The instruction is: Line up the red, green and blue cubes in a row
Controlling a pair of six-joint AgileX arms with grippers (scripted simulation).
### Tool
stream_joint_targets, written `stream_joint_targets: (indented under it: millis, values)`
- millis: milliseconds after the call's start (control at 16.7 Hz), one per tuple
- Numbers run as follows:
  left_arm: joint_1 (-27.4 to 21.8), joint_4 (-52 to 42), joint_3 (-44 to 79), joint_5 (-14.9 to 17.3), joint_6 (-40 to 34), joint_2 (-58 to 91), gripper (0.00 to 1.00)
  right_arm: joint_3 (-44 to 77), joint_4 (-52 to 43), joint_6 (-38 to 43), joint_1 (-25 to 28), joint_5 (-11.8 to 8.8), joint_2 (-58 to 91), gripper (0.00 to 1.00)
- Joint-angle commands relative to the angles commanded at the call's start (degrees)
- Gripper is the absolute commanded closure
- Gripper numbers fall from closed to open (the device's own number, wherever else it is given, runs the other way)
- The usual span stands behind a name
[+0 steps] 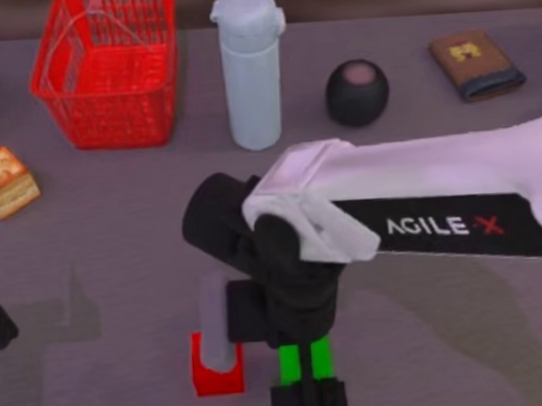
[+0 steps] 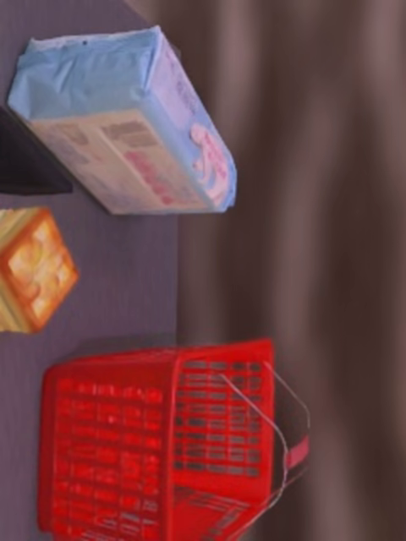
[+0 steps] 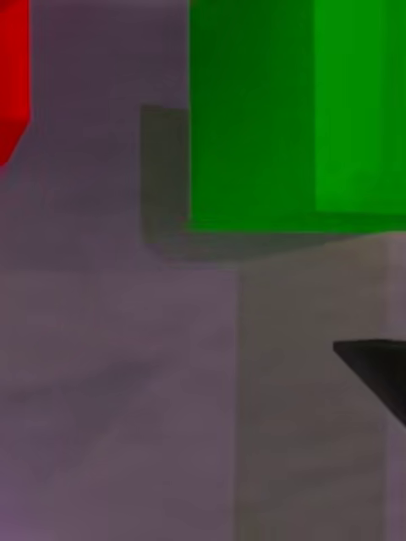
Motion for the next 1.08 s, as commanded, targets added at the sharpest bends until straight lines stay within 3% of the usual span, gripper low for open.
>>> stream_joint_targets:
  millis: [300,720,1080]
  values:
    - [0.0,0.0,0.0,0.0,0.0,0.0,0.0,6.4,-10.4,-0.2,0.3,-0.1,-3.4,0.0]
    - [0.0,0.0,0.0,0.0,0.0,0.0,0.0,8.2,-12.1,-0.4,-0.7,0.0,-3.1,0.0]
    - [0.0,0.0,0.0,0.0,0.0,0.0,0.0,24.0,-17.2,-3.2,-12.3,0.1,7.4,0.0]
